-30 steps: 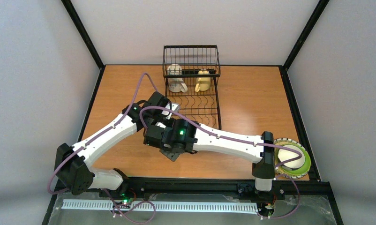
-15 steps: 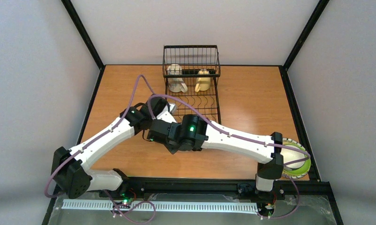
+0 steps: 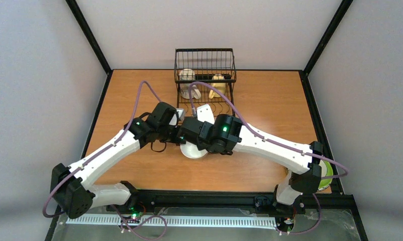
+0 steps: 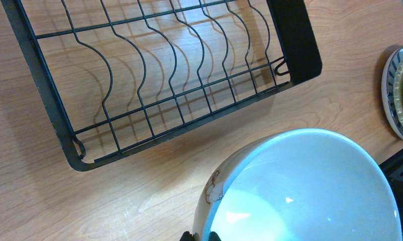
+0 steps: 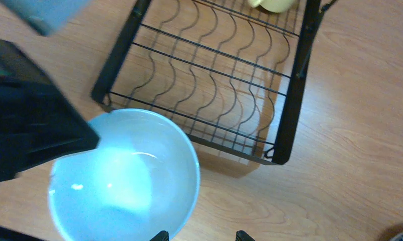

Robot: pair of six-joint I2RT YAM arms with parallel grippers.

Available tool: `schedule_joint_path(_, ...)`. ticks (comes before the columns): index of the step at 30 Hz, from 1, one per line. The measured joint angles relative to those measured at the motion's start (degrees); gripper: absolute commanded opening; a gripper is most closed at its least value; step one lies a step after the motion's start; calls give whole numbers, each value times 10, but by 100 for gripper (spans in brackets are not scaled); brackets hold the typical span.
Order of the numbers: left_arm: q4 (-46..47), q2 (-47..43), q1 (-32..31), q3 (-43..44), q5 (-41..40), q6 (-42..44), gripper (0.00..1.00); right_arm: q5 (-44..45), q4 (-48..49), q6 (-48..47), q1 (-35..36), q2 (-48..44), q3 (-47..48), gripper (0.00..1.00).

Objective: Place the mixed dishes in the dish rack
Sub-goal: Pass from the left arm to the right

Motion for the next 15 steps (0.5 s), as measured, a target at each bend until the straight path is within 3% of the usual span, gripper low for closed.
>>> schedule_joint_path(15, 34, -46, 0, -14, -12, -28, 0, -7, 7, 38, -29, 4, -36, 75)
